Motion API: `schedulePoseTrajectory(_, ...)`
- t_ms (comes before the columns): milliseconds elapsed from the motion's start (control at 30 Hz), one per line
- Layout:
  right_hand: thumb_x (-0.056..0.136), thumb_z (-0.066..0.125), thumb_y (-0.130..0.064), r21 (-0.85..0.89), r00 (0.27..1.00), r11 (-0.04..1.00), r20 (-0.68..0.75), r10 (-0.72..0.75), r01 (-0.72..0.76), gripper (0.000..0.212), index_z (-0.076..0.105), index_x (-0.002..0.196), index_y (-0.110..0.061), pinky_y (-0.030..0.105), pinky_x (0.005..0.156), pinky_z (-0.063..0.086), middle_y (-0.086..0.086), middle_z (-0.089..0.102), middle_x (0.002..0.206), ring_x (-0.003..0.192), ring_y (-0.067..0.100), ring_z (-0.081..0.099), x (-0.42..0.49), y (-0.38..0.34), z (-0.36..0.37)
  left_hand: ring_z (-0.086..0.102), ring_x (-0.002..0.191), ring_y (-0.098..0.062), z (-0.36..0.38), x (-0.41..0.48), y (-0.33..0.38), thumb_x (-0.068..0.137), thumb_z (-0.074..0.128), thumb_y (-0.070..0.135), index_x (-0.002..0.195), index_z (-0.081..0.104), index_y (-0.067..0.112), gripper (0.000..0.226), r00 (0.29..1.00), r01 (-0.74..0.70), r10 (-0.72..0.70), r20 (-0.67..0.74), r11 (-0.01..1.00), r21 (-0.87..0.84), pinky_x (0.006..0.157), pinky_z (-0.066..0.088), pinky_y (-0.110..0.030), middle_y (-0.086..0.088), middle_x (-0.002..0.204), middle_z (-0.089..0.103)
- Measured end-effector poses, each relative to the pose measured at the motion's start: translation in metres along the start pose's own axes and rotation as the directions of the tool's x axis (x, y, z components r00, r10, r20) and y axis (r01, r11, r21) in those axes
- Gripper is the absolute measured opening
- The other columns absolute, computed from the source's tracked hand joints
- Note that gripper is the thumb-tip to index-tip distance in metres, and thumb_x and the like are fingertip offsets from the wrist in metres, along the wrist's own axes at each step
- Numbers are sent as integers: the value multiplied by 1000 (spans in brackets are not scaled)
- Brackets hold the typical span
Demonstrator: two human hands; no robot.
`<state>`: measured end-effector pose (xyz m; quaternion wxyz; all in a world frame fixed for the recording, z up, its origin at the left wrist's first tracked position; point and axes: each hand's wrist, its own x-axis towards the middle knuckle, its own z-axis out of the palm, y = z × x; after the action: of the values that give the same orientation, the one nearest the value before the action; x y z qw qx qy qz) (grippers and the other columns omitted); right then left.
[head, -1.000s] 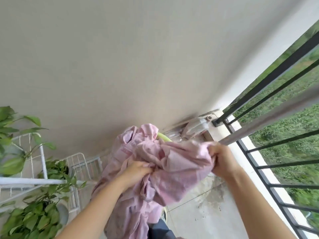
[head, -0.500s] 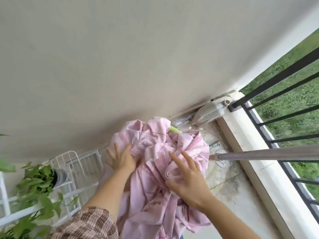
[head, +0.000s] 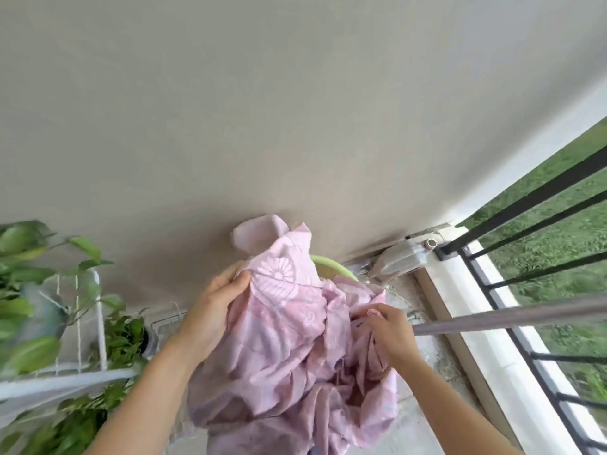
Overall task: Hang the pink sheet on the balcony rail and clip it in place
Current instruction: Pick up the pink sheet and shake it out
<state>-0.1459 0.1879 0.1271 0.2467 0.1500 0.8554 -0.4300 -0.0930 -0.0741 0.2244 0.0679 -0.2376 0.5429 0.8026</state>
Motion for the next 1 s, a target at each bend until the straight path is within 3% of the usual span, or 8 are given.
schedulePoseTrajectory(133,79,59,-7,-73,973,993,216,-78,96,15,70,79,4,26,64,42,18,70,81,66,12,53,-29,-49,-28,68,102,-16,31,-46,36,90,46,7,104,72,15,30,997,-25,20,74,997,75,84,53,-23,-5,108,72)
schedulePoseTrajectory(233,80,52,-2,-46,978,991,171,-117,126,21,72,82,5,22,56,40,20,72,93,60,10,50,-47,-57,-23,68,98,-13,43,-63,43,97,42,4,107,67,8,28,999,-49,48,14,992,117,79,52,-16,-4,105,73)
schedulePoseTrajectory(400,79,49,7,131,995,988,36,-92,87,24,73,84,4,27,64,43,15,71,88,67,13,53,-69,-55,-24,48,33,6,61,-80,36,100,35,1,106,56,-5,23,999,-53,50,19,988,143,42,37,-5,7,38,55)
schedulePoseTrajectory(500,74,44,14,184,998,982,24,-54,48,37,72,67,-11,25,57,44,3,64,64,58,16,53,-78,-63,-41,68,63,-5,57,-85,40,99,40,3,112,59,-4,25,1000,-18,18,9,994,112,62,53,-13,-9,76,74)
schedulePoseTrajectory(567,72,42,13,221,995,971,26,-99,91,38,70,64,-10,26,53,44,4,63,58,55,18,54,-87,-80,-56,69,81,-16,50,-88,52,97,44,6,106,66,1,24,999,-22,28,-43,993,119,73,55,-23,-17,102,71)
schedulePoseTrajectory(700,77,42,14,327,948,923,173,-268,201,35,68,66,-7,15,40,38,0,57,47,39,8,50,-119,-139,-87,70,65,-11,46,-98,103,95,47,7,67,77,12,41,985,-149,160,-64,978,147,64,56,-20,-4,73,74)
schedulePoseTrajectory(800,78,41,12,422,876,847,203,-438,325,39,69,64,-10,19,43,29,5,51,53,43,12,41,-142,-195,-113,70,67,-9,57,-109,157,94,49,13,65,77,13,40,944,-309,320,-76,943,123,69,55,-20,0,71,74)
schedulePoseTrajectory(1000,79,43,17,628,679,509,-43,-733,589,34,68,75,-7,19,53,45,4,58,63,54,10,53,-217,-318,-193,70,68,-9,107,-142,271,97,49,25,78,71,12,32,801,-592,592,-94,805,23,63,54,-19,2,70,73)
